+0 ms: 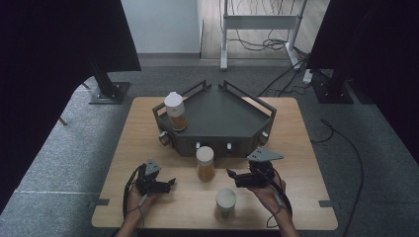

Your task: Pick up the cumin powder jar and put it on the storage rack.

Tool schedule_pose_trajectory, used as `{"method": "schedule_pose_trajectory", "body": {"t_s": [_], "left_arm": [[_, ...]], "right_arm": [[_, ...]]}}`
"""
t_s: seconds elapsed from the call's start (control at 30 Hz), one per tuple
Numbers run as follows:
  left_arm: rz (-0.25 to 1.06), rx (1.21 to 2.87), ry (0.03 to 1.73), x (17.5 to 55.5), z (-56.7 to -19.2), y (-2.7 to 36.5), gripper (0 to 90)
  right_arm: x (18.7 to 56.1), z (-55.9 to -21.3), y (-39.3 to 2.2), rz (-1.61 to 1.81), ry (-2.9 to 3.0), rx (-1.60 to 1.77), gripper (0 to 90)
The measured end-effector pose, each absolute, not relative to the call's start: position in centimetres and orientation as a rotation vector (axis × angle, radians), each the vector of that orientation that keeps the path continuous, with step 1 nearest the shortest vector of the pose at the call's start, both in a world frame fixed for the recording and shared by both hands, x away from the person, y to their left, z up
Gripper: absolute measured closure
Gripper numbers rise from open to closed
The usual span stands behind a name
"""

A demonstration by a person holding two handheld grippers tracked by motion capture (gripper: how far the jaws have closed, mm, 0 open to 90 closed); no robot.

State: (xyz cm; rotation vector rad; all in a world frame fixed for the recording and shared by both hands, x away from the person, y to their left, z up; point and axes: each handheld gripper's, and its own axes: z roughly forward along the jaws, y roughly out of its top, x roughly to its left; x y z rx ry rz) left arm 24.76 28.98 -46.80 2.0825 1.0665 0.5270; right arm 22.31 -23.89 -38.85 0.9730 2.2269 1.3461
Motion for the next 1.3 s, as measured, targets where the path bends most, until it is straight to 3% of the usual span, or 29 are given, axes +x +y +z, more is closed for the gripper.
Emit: {"method": "schedule_pose_trajectory", "body": {"t_s": [1.3], "left_arm": [[0.497,2.107,1.086,25.3,-46.6,28.9,7.3]], "right_arm": [[27.4,-38.6,-17.4,1.3,2.375,0.763,11.0]]}}
